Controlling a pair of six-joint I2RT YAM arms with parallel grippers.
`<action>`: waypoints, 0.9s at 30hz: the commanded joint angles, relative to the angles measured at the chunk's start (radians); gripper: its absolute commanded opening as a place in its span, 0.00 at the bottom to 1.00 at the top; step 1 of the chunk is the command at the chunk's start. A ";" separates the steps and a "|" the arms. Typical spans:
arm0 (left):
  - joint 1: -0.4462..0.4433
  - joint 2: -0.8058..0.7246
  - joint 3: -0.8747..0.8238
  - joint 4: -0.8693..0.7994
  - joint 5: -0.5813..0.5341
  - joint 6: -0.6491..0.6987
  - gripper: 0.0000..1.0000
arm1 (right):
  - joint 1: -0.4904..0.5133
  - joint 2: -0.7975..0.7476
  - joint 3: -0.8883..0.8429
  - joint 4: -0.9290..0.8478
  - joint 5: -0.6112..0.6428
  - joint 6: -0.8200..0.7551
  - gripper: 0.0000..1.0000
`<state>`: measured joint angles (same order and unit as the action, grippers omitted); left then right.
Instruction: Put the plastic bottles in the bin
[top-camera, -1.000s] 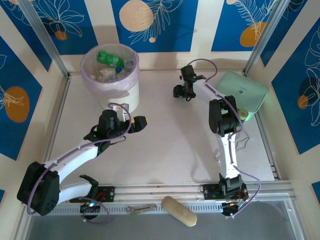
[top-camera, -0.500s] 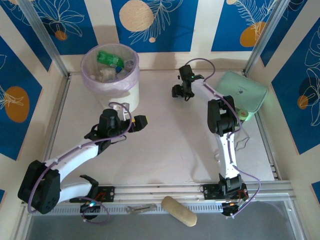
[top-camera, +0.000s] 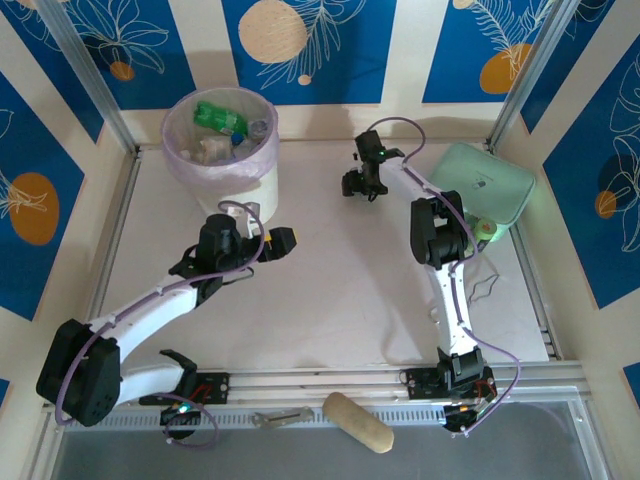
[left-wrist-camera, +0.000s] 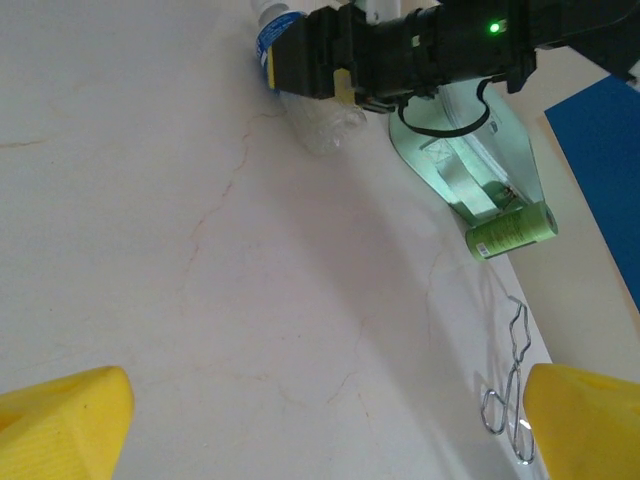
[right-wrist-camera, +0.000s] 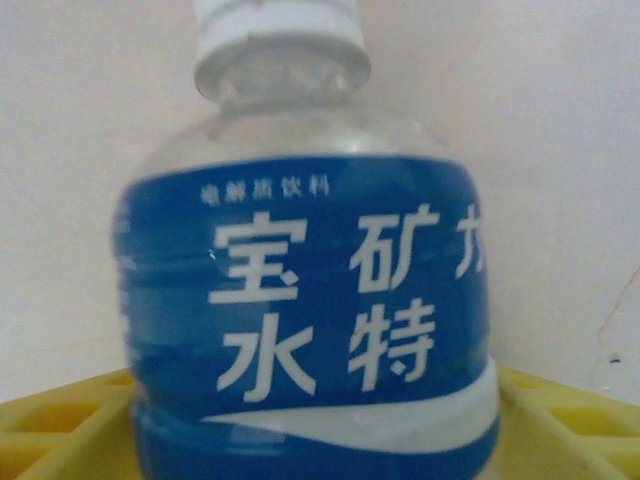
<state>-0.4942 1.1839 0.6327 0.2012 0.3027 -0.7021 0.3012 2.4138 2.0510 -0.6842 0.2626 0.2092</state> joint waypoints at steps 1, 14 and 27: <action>-0.014 0.005 0.022 -0.006 0.004 -0.001 1.00 | 0.007 0.025 0.041 -0.043 0.015 -0.018 0.75; -0.030 0.028 0.015 0.009 0.006 0.018 1.00 | -0.003 -0.240 -0.177 0.107 -0.228 0.131 0.55; -0.038 0.101 0.144 0.121 0.012 -0.157 1.00 | 0.089 -0.827 -0.914 0.676 -0.564 0.123 0.52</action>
<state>-0.5205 1.2793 0.7261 0.2481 0.3027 -0.7963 0.3454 1.6527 1.2282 -0.1291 -0.2237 0.3511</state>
